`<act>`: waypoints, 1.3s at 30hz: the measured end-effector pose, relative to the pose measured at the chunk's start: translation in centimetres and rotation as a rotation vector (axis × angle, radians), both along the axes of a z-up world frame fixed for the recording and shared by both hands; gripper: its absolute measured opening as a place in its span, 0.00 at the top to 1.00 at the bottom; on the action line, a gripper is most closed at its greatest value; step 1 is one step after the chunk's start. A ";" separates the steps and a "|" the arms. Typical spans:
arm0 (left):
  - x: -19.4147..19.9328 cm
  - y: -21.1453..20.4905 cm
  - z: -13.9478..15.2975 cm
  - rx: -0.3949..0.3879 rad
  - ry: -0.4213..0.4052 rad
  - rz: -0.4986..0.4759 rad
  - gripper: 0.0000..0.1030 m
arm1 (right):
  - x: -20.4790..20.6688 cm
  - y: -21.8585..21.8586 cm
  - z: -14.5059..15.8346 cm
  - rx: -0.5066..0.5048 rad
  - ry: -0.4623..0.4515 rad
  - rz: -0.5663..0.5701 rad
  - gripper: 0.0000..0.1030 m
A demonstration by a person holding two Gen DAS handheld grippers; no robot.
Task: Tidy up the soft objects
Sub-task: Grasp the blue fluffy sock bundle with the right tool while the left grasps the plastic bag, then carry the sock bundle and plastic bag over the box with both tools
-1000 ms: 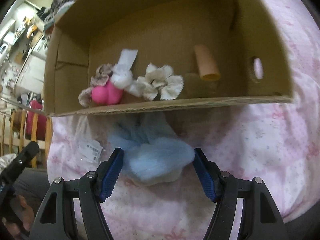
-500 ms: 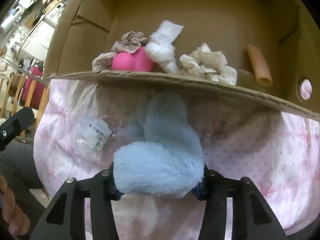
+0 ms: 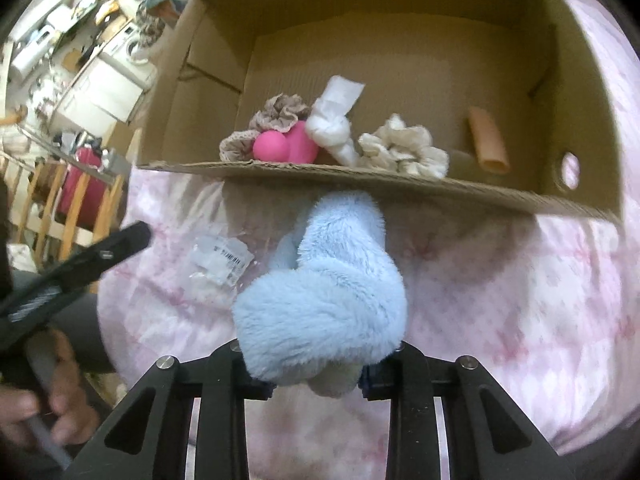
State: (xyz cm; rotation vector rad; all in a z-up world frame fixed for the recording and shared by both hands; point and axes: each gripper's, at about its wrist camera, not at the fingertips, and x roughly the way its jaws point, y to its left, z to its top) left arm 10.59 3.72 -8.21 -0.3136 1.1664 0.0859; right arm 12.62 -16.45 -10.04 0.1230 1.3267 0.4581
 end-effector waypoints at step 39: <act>1.7 -5.8 -4.8 0.043 0.100 -0.186 0.79 | -0.9 -4.4 0.5 0.067 0.033 -0.124 0.69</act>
